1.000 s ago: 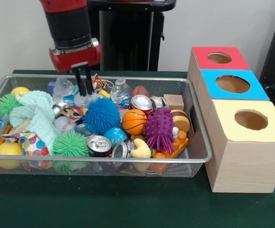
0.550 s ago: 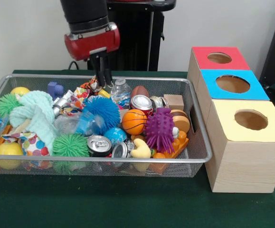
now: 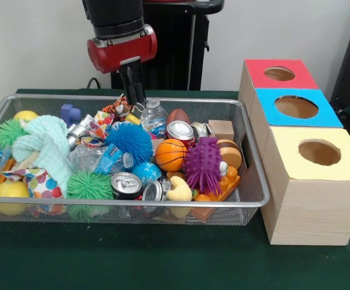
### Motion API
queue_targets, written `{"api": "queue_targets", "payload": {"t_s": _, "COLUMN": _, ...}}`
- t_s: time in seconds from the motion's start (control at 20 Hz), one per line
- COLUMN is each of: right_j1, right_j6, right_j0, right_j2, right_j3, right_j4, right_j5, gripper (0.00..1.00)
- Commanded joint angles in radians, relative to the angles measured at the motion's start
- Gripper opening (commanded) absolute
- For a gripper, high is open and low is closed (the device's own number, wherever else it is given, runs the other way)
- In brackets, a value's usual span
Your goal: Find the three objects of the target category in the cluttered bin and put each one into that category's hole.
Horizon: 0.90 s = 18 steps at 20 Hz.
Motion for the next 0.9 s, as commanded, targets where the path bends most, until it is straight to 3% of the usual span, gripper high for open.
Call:
{"api": "queue_targets", "payload": {"t_s": 0.05, "right_j1": 0.031, "right_j6": -0.383, "right_j0": -0.002, "right_j2": -0.031, "right_j3": -0.056, "right_j4": -0.128, "right_j5": 0.146, "gripper": 0.00}}
{"api": "queue_targets", "payload": {"t_s": 0.2, "right_j1": 0.044, "right_j6": -0.420, "right_j0": 0.006, "right_j2": -0.052, "right_j3": -0.093, "right_j4": -0.189, "right_j5": 0.168, "gripper": 0.00}}
{"api": "queue_targets", "payload": {"t_s": 0.65, "right_j1": 0.040, "right_j6": -0.382, "right_j0": 0.028, "right_j2": -0.076, "right_j3": -0.139, "right_j4": -0.215, "right_j5": 0.213, "gripper": 0.00}}
{"api": "queue_targets", "payload": {"t_s": 0.9, "right_j1": 0.050, "right_j6": -0.470, "right_j0": 0.020, "right_j2": -0.068, "right_j3": -0.166, "right_j4": -0.219, "right_j5": 0.250, "gripper": 0.00}}
